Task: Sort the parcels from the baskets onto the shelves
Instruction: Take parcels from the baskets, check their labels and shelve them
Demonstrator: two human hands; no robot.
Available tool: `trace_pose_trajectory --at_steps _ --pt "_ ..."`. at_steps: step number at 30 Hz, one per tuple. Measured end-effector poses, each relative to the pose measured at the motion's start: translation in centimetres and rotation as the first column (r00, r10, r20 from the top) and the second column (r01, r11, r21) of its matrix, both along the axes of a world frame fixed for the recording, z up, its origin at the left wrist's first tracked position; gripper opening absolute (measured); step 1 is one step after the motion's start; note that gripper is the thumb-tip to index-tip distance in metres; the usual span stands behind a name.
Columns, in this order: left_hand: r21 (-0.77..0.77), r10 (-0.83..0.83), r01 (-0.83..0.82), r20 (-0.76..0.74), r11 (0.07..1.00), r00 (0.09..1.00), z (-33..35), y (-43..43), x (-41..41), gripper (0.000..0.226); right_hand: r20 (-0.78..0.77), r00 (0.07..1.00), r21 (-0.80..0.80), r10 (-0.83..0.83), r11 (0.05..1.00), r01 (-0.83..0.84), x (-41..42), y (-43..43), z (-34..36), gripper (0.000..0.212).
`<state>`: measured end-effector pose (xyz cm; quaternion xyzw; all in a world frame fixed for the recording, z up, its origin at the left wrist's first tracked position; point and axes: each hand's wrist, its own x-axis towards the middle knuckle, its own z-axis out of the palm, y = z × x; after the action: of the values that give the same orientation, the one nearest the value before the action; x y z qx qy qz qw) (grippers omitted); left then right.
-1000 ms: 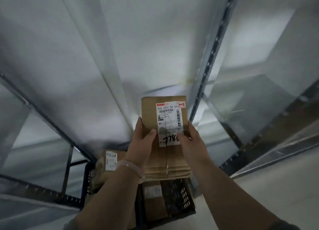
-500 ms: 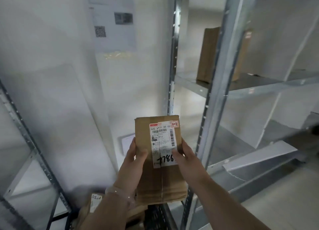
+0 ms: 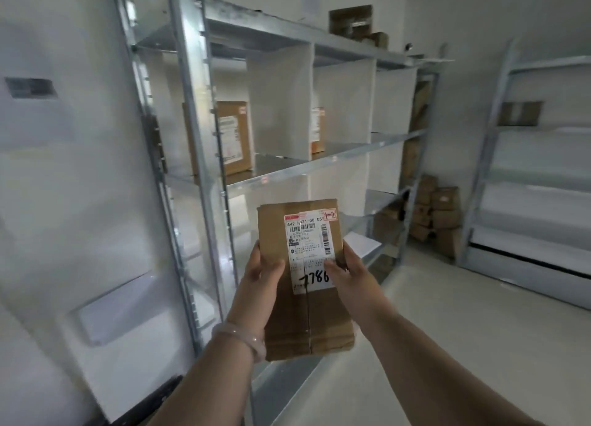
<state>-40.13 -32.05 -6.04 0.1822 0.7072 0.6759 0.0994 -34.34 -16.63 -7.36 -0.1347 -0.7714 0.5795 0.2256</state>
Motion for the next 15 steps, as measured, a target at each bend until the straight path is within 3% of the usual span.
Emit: trace_pose_trajectory --at_steps 6,8,15 --pt "-0.005 -0.142 0.142 -0.032 0.990 0.989 0.9 7.9 0.1 0.054 -0.048 0.982 -0.093 -0.183 0.980 0.178 2.4 6.6 -0.2 0.055" --pt "-0.001 -0.180 0.180 -0.022 0.984 0.983 1.1 10.1 -0.5 0.064 -0.063 0.974 -0.094 -0.216 0.973 0.210 2.5 8.2 0.4 0.046" --pt "0.008 -0.236 0.238 -0.075 0.971 0.969 2.2 17.0 -5.1 0.062 -0.116 0.951 -0.051 -0.288 0.958 0.284 -0.8 13.9 2.0 0.049"
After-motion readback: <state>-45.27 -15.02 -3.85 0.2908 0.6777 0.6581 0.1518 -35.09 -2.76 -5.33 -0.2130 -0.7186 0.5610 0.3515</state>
